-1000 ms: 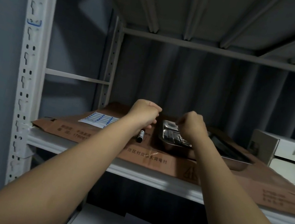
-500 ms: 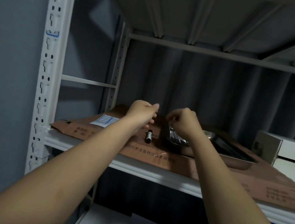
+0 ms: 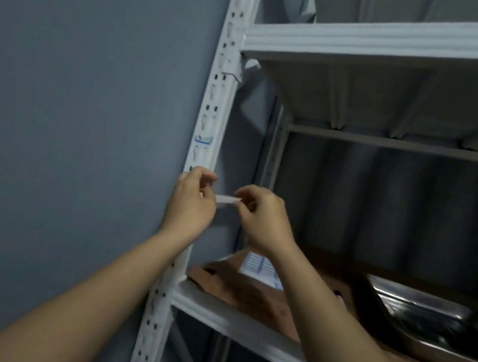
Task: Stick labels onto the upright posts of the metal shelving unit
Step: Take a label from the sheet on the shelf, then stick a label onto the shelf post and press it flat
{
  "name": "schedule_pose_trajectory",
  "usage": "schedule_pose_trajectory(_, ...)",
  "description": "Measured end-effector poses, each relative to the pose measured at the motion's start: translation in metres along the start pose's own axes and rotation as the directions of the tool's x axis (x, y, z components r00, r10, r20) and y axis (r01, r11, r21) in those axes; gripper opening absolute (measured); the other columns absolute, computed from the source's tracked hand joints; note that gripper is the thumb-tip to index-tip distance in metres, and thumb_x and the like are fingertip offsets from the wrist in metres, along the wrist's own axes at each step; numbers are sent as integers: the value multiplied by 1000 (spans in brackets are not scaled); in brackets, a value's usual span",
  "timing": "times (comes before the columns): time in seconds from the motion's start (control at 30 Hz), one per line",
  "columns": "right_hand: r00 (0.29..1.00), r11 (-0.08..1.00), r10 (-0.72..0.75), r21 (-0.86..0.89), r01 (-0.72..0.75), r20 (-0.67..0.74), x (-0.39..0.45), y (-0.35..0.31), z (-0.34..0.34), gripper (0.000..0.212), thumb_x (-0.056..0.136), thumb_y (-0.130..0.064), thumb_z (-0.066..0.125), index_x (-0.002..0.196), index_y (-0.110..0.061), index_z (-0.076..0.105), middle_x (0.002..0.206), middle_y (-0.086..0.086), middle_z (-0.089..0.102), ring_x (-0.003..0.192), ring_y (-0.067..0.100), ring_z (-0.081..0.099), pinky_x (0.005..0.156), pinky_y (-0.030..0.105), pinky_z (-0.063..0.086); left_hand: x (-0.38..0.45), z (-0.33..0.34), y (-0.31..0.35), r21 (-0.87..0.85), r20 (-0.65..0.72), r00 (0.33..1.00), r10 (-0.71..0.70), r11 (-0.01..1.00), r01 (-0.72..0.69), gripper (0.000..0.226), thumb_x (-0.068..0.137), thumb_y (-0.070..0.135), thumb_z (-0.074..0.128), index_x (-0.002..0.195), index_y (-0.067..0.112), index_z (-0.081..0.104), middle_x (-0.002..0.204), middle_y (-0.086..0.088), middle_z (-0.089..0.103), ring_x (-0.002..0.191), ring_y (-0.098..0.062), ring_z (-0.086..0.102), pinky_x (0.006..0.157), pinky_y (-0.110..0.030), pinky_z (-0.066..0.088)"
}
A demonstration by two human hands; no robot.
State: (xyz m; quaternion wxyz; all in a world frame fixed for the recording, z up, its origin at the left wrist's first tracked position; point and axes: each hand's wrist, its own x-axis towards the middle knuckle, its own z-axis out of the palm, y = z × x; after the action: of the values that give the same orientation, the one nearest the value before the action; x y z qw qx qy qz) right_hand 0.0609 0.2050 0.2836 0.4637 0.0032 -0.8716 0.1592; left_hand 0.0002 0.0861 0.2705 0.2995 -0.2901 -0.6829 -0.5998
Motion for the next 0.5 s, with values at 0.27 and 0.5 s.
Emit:
schedule_pose_trajectory(0.27,956,969,-215,-166,182,-202,78,-28,35,33,91,-22,62,121,-9,61,119,7,61,105,23,58,84,30,44,47,-29,-28,119,56,993,107,986,-113,33,95,12,44,127,11,53,128,-7,52,114,-22,54,100,-32,40)
schedule_pose_trajectory(0.5,975,946,222,243,-214,-8,117,-31,36,70,89,-30,65,148,-16,31,145,8,46,124,25,51,98,41,47,68,-6,-27,52,15,993,120,991,-120,45,97,14,43,141,6,38,146,-6,36,131,-22,39,103,-24,26)
